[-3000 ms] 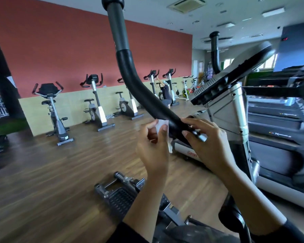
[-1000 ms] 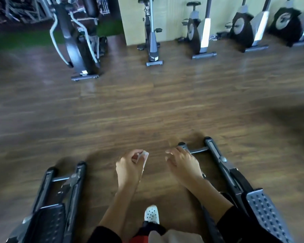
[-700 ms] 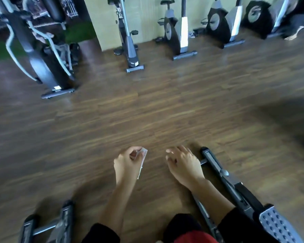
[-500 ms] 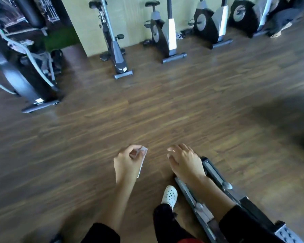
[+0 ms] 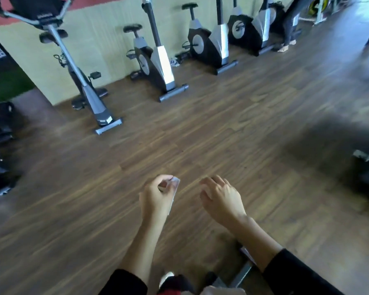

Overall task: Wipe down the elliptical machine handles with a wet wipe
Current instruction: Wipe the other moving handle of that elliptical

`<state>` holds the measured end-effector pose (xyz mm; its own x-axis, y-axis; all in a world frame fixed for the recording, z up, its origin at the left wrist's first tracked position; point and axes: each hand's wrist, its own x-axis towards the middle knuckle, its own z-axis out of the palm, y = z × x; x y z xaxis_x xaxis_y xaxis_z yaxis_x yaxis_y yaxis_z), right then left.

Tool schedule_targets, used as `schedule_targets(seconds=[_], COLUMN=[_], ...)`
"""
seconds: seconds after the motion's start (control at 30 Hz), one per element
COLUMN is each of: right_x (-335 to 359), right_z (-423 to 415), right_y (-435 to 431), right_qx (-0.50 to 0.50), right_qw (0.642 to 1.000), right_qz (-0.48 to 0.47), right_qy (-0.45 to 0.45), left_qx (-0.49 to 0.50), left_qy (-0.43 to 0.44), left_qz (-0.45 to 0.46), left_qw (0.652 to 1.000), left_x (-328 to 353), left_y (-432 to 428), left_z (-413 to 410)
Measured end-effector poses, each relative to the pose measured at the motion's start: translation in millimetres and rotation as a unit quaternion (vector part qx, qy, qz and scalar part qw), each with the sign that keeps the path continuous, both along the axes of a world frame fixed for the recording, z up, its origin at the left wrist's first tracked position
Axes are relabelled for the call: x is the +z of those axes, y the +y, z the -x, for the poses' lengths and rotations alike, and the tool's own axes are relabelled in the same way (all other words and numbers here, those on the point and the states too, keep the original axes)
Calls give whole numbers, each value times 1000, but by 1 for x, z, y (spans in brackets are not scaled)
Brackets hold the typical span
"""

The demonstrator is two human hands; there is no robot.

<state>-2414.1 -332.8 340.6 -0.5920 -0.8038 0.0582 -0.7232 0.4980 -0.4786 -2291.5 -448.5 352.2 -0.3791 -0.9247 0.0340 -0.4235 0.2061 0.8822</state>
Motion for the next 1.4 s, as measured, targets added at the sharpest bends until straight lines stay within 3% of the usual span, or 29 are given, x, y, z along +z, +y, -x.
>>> schedule_targets(seconds=[0.27,0.6,0.93,1.2,1.4], right_x=[-17,1,-37,-26,-17], right_z=[156,312,418,500,530], right_y=[-40,-12,146,342,474], right_qx=[-180,-438,-632,-711,-786], right_qw=[983,898,775,702,618], right_qz=[-14,-28,-16,-36,-29], right_qy=[29,42,22,18,14], left_qx=[-207,-432,-608,-697,-764], left_qy=[-11,13,32,21,17], left_qz=[19,56,57,92,63], left_qw=[978,900,791,711,642], left_x=[-26,-9,-22,-12,-9], left_y=[-80,-55,122,338,492], left_z=[211,456,615,733,782])
